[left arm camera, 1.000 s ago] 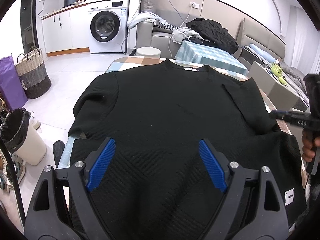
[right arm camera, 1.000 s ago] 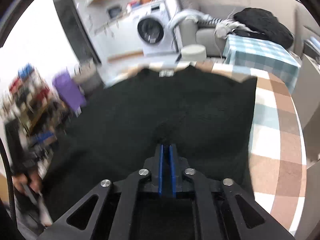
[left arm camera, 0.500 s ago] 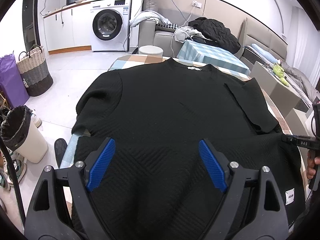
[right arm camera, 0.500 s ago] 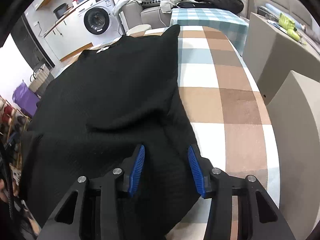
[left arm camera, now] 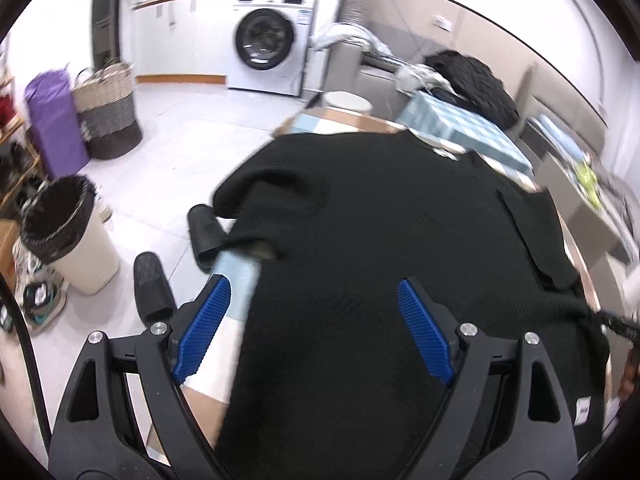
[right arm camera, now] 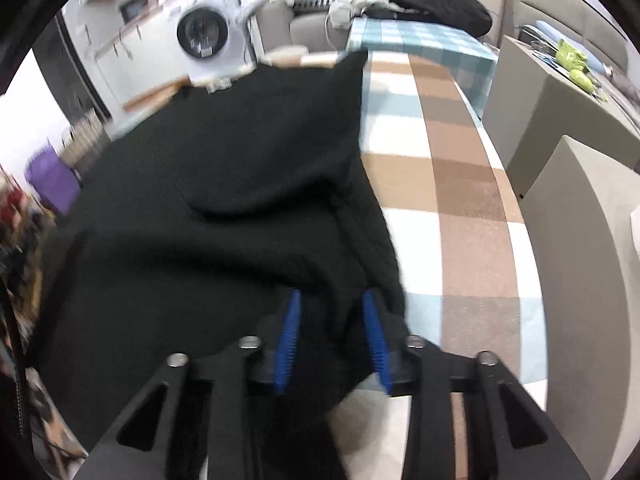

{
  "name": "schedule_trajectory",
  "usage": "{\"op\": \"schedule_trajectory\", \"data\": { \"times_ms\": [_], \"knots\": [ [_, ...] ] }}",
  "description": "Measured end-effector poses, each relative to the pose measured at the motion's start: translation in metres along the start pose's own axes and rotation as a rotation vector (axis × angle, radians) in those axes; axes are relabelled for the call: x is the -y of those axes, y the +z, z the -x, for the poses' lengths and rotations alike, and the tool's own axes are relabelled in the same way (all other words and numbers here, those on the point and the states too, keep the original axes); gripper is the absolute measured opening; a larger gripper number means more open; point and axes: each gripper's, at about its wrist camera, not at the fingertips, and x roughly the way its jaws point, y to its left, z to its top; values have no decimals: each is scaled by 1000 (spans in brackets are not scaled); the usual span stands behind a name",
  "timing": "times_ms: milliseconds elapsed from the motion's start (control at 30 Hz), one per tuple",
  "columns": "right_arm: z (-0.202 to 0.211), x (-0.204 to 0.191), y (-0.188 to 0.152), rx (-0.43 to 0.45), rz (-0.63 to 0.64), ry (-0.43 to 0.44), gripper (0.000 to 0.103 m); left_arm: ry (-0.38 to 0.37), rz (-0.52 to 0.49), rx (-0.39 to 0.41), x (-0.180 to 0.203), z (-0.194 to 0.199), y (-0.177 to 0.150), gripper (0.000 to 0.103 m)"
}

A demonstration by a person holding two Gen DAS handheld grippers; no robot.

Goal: Fold small clothes

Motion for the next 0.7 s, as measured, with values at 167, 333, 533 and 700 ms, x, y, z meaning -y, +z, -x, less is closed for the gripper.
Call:
{"op": "schedule_trajectory", "data": {
  "times_ms": [167,333,533,700],
  "knots": [
    [16,-16,2,84,-66,72,63,6,157,-1,-53,-5,14,84],
    [18,-35,3,106,-84,128,63,-61,361,-47,-114,-28,32,64],
    [19,-47,7,122,-104,197,64,-166,604,-144,-174,-77,36,62],
    [11,-56,13,98,-96,205,64,-268,750,-236,-197,-120,20,62]
  ]
}}
